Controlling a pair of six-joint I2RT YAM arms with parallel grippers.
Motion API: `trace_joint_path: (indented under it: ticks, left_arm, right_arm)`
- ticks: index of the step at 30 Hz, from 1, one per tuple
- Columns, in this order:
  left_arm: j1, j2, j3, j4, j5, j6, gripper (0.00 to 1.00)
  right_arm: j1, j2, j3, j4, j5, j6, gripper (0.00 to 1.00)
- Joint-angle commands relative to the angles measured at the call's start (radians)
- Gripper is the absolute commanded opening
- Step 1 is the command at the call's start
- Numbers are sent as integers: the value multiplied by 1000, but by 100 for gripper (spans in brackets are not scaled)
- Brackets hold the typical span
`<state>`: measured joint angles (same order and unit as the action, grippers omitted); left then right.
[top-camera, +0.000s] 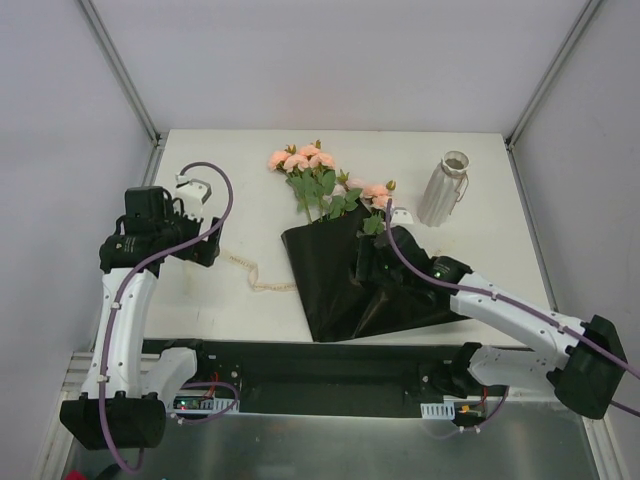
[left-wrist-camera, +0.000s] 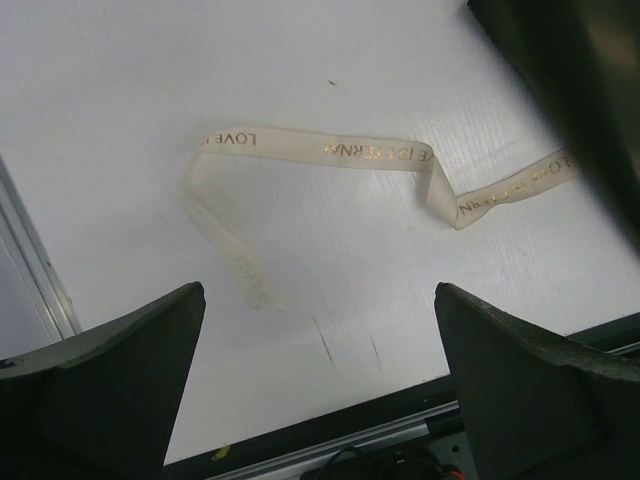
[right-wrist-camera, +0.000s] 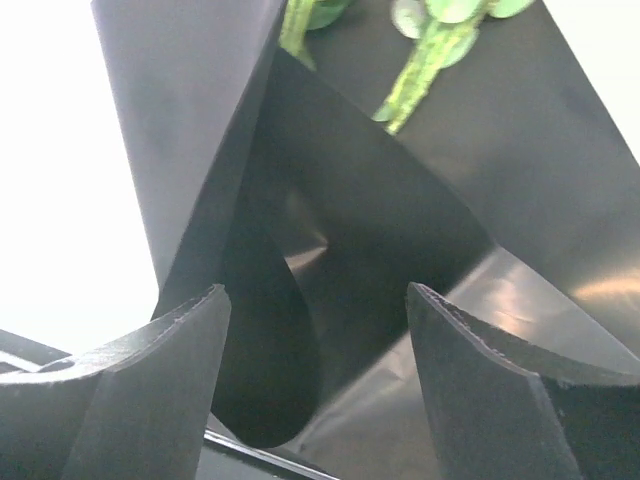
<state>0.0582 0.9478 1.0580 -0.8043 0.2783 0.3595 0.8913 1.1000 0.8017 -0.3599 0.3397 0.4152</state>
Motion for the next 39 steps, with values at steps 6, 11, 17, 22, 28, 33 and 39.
trace_joint_path:
  ticks: [6,11,17,22,28,33,39]
  left_arm:
    - [-6,-53,-10,-15,-50,39,99]
    - [-6,-75,16,-27,-68,30,99]
    - [-6,-135,104,-64,-105,-7,99]
    - [-6,-201,166,-113,-113,-5,99]
    - [-6,-219,241,-162,-48,1,99]
    - [-6,-146,232,-187,206,-16,99]
    - [-55,84,143,-129,447,-21,99]
  right_arm:
    - [1,164,115,182,-220,-58,66]
    - [101,334,299,164,-265,-140,66]
    - [195,570,608,110,-318,-168,67]
    - [224,711,789,90,-402,-156,69]
    - [166,720,863,44,-387,-168,85]
    - [12,497,722,21,-294,-151,95]
    - [-166,230,524,-36,-197,-187,95]
